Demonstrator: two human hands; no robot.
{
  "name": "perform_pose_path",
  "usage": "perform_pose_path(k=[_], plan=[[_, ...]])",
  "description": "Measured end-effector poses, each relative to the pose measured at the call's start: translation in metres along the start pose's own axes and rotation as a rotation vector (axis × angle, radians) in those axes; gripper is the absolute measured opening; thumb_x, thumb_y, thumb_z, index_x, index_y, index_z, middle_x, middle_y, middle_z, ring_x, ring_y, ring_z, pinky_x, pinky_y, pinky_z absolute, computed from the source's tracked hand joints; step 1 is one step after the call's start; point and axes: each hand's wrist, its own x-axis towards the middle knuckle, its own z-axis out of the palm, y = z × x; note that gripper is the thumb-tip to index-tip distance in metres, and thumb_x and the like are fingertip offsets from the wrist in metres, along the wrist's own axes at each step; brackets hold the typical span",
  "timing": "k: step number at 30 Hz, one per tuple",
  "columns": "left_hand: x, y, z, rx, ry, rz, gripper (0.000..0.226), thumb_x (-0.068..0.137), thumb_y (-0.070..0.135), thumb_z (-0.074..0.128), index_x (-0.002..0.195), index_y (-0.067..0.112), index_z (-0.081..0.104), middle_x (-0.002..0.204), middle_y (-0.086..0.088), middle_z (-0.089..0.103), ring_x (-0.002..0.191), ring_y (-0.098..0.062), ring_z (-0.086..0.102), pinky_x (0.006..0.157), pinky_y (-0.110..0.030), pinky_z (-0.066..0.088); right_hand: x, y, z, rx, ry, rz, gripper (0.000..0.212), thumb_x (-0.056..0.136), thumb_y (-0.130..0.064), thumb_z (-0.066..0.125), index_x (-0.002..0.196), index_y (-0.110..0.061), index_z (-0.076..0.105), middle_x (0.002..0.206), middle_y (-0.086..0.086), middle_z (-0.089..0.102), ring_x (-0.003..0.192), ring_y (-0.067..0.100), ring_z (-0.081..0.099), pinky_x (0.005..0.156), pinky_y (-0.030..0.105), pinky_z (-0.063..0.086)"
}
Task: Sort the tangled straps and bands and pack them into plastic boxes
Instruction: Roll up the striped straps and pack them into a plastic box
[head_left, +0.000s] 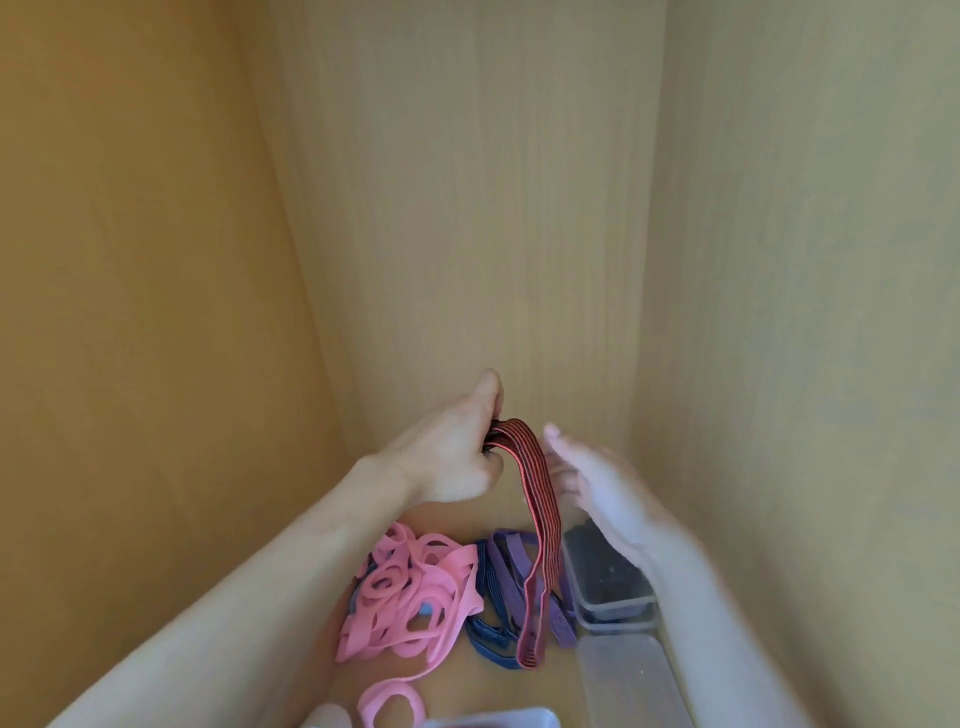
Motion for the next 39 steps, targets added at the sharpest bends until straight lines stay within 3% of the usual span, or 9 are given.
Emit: perform_pose_path(k=[4,7,12,15,18,22,27,31,39], plan=[[0.002,0.006,0.002,0.042,-0.008,0.105,0.035,0.069,0.009,0.051,0.093,0.024,0.029,0.070,-0.001,0.050,0.062,-0.016,0.046,0.049,-0.028,0.026,0.013,-0.019,0.011,-0.080,0.023,-0.019,0.026,0.097,-0.033,0.064,0.083,-0.012,0.067,0.076,0.006,0.062,0.074,0.017,0.058,0.074,0.031,0.042],[-0.001,-0.001,-0.001,-0.107,0.087,0.127,0.046,0.069,0.009,0.055,0.106,0.027,0.036,0.084,0.006,0.054,0.073,-0.012,0.052,0.058,-0.027,0.038,0.017,-0.016,0.013,-0.065,0.029,0.019,0.024,0.094,-0.025,0.068,0.071,-0.018,0.066,0.067,-0.002,0.061,0.062,0.010,0.055,0.066,0.027,0.040],[-0.009,-0.014,0.007,-0.404,0.358,-0.096,0.062,0.082,0.017,0.075,0.132,0.024,0.039,0.121,0.006,0.054,0.105,-0.008,0.060,0.092,-0.021,0.050,0.019,-0.003,0.017,0.236,0.049,0.036,0.011,0.094,-0.010,0.066,0.096,0.000,0.069,0.070,0.004,0.067,0.056,0.011,0.060,0.050,0.021,0.043],[-0.013,-0.014,0.008,-0.912,0.258,-0.365,0.038,0.091,0.015,0.064,0.127,0.008,0.053,0.121,-0.015,0.068,0.098,-0.024,0.069,0.082,-0.035,0.057,0.021,0.002,0.020,0.271,0.071,-0.014,0.011,0.092,-0.015,0.069,0.096,-0.005,0.071,0.077,0.006,0.070,0.062,0.012,0.062,0.056,0.023,0.046],[-0.020,-0.011,0.008,-1.219,0.149,-0.298,0.048,0.082,0.022,0.061,0.124,-0.001,0.061,0.114,-0.019,0.072,0.093,-0.024,0.069,0.071,-0.030,0.054,0.023,0.004,0.023,0.271,0.081,-0.008,0.018,0.080,-0.027,0.076,0.090,-0.013,0.072,0.083,0.006,0.072,0.070,0.013,0.065,0.064,0.026,0.046],[-0.016,0.000,0.011,-0.997,0.252,-0.261,0.032,0.088,0.016,0.076,0.115,0.004,0.064,0.094,-0.009,0.070,0.080,-0.014,0.065,0.064,-0.026,0.051,0.024,0.008,0.030,0.291,0.067,-0.028,0.014,0.083,-0.021,0.074,0.093,-0.011,0.071,0.091,0.007,0.076,0.085,0.015,0.071,0.074,0.021,0.053],[-0.013,0.003,0.005,-0.962,0.310,-0.245,0.019,0.092,0.005,0.069,0.108,-0.004,0.064,0.084,-0.009,0.069,0.073,-0.016,0.067,0.065,-0.027,0.057,0.018,-0.002,0.031,0.131,0.099,-0.051,0.021,0.091,-0.013,0.071,0.102,0.003,0.065,0.101,0.018,0.075,0.091,0.021,0.069,0.084,0.026,0.052],[-0.016,0.005,0.001,-0.954,0.297,-0.231,0.011,0.093,0.006,0.067,0.099,-0.003,0.064,0.083,-0.014,0.069,0.066,-0.015,0.066,0.063,-0.025,0.057,0.011,-0.031,0.019,-0.001,0.175,-0.194,0.020,0.090,-0.015,0.073,0.110,-0.012,0.070,0.106,0.005,0.073,0.094,0.016,0.069,0.081,0.015,0.053],[-0.021,0.013,0.004,-0.961,0.292,-0.159,0.010,0.091,0.008,0.071,0.098,0.003,0.068,0.083,-0.011,0.069,0.078,-0.023,0.067,0.074,-0.038,0.058,0.021,-0.054,0.027,-0.191,0.155,-0.306,0.018,0.090,-0.004,0.072,0.095,-0.022,0.073,0.084,-0.003,0.073,0.072,-0.002,0.064,0.070,0.012,0.049]])
